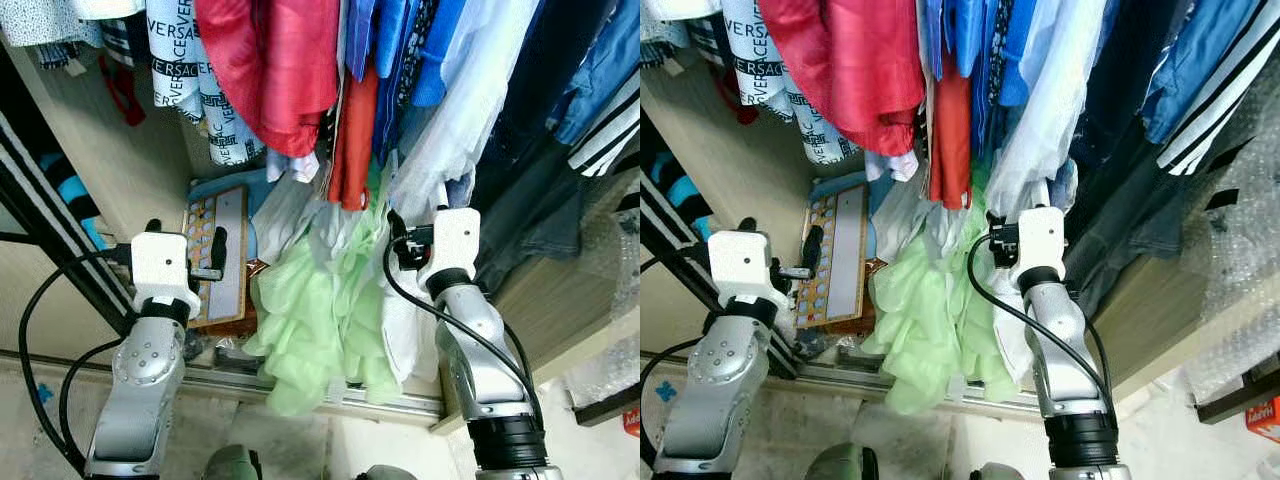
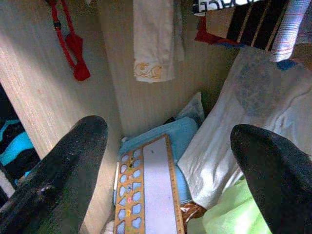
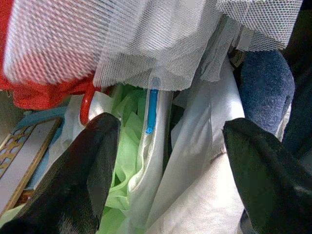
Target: Clean up the room
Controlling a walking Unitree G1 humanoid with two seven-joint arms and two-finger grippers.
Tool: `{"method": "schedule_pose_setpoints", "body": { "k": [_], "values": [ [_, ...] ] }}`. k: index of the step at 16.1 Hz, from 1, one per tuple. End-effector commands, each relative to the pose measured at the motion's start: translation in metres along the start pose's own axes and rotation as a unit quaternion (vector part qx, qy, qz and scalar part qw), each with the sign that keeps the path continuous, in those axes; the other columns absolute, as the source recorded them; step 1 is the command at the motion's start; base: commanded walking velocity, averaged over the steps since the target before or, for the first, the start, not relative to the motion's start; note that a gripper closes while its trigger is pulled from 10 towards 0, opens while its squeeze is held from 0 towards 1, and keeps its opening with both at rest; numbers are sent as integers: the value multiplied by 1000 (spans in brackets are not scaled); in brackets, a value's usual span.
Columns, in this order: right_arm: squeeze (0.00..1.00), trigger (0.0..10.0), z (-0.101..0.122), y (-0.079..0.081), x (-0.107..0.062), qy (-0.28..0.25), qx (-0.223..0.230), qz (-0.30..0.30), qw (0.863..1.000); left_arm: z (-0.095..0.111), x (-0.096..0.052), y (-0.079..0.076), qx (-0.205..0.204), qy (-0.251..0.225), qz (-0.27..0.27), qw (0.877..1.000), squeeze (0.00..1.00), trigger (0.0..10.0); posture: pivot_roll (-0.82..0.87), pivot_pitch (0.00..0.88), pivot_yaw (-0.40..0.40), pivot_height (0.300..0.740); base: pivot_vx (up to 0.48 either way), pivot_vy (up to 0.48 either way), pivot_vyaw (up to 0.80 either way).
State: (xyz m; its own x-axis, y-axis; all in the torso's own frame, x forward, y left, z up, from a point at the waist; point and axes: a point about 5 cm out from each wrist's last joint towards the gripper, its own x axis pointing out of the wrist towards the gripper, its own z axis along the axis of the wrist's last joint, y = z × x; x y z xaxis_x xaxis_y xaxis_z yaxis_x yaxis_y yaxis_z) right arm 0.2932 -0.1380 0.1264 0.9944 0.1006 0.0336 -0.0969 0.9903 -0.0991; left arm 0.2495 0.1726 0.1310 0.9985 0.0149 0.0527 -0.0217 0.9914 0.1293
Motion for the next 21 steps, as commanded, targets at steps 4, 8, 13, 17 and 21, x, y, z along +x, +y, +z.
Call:
{"method": "schedule_pose_setpoints", "body": {
  "k": [4,8,13,17,21],
  "values": [
    [0,10000,-6,-8,-18,24,-7,-14,1000,-12,-14,5,-13,30,21,999,0,10000,-52,0,-41,740,0,0,200],
    [0,10000,-6,-6,-21,28,-18,0,999,-10,-15,1,12,22,6,1000,0,10000,-60,0,-42,740,0,0,800],
    [0,10000,-3,-8,-13,22,-19,-8,1000,-8,-6,-2,7,16,-8,1000,0,10000,-71,0,-27,740,0,0,800],
    [0,10000,-6,-6,-11,21,-15,-13,1000,-4,-2,-1,9,7,8,1000,0,10000,-69,0,-19,740,0,0,800],
    [0,10000,-11,3,-6,23,-13,6,1000,-8,-3,-2,21,7,35,999,0,10000,-58,0,-14,740,0,0,600]
  ]
}}
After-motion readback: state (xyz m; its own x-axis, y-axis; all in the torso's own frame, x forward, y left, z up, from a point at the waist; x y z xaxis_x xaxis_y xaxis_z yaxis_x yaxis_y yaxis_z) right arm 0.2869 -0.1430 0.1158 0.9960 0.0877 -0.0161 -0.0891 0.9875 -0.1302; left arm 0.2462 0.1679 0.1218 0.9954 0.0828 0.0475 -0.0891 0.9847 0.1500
